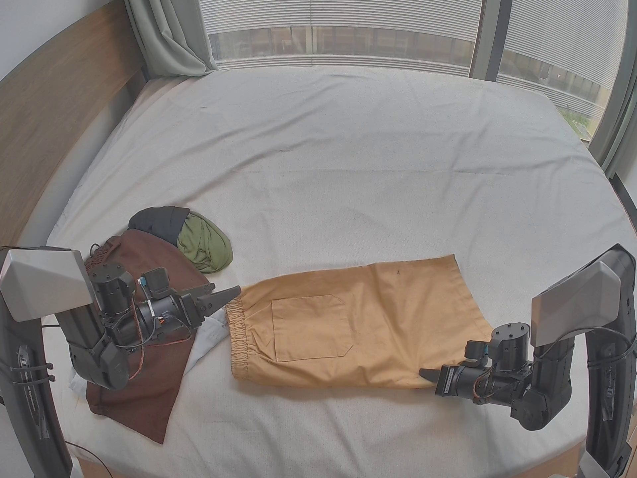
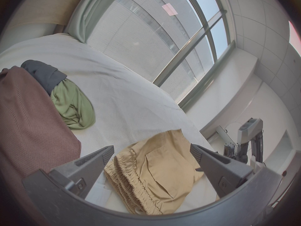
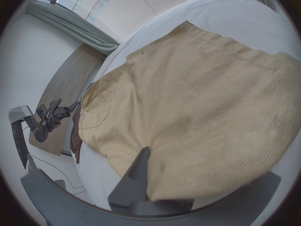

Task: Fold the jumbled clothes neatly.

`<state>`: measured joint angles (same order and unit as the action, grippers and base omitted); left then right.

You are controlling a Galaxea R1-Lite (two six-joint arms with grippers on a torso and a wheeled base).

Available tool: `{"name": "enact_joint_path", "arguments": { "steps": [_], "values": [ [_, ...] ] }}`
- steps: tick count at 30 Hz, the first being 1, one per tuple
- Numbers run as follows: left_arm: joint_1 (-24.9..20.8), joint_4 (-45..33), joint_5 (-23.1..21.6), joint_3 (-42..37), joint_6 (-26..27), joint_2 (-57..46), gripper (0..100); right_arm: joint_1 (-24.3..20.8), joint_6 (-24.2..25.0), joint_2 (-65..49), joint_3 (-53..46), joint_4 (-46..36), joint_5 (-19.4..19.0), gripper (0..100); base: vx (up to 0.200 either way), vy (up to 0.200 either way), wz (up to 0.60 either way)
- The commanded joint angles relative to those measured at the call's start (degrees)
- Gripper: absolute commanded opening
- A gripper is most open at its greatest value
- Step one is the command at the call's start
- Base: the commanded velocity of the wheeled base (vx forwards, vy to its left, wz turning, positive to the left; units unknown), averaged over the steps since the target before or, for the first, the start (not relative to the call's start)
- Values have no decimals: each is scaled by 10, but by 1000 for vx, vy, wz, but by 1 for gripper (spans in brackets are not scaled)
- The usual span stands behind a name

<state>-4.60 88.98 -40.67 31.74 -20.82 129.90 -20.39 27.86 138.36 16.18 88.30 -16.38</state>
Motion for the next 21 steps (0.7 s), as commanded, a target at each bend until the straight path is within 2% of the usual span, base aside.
{"name": "enact_joint_path", "arguments": {
  "steps": [1,10,11,18,21],
  "values": [
    [4,0,-22,-5,14,3,100,-2,-4,5,-2,-1,0,0,0,0,0],
    [6,0,-44,-5,17,-1,100,0,-4,5,-3,-1,-1,0,0,0,0],
    [6,0,-45,-5,17,-1,100,0,-4,5,-3,-1,-1,100,0,0,0],
    [7,0,-45,-20,23,-11,100,-5,-7,-5,-27,-1,-8,100,0,0,0],
    [7,0,-45,-20,25,-12,100,-9,-19,-27,-59,-1,-50,100,0,0,0]
  ]
}}
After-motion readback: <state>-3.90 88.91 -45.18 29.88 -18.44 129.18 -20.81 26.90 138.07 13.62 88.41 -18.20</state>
